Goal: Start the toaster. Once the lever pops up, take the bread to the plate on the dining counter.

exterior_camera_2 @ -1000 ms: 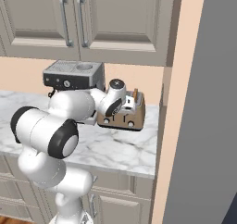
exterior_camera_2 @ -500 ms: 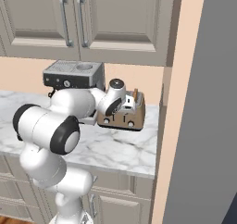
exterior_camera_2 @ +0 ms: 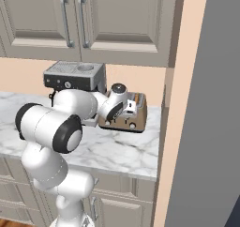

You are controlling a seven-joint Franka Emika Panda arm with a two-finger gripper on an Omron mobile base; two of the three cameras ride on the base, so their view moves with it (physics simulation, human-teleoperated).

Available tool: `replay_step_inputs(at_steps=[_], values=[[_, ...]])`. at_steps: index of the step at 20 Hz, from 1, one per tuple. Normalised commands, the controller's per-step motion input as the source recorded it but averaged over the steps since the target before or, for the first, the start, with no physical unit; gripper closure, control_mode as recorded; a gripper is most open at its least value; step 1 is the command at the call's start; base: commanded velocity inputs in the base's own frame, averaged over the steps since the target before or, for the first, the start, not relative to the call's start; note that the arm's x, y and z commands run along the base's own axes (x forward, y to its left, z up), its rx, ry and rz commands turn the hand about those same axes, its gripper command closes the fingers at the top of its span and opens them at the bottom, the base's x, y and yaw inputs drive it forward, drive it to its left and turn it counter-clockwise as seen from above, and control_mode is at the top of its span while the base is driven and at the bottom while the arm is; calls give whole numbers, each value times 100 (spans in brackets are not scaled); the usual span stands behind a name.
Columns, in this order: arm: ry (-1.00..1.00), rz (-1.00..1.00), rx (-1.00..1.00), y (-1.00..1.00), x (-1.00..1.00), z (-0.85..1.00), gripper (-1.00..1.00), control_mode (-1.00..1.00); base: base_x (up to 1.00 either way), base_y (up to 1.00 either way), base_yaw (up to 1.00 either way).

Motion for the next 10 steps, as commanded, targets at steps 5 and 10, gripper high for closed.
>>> replay_step_inputs(at_steps=[5,10], values=[[0,0,0,0,0,-17,-100,-100,0,0,0],[0,0,0,0,0,-12,-100,-100,0,0,0]])
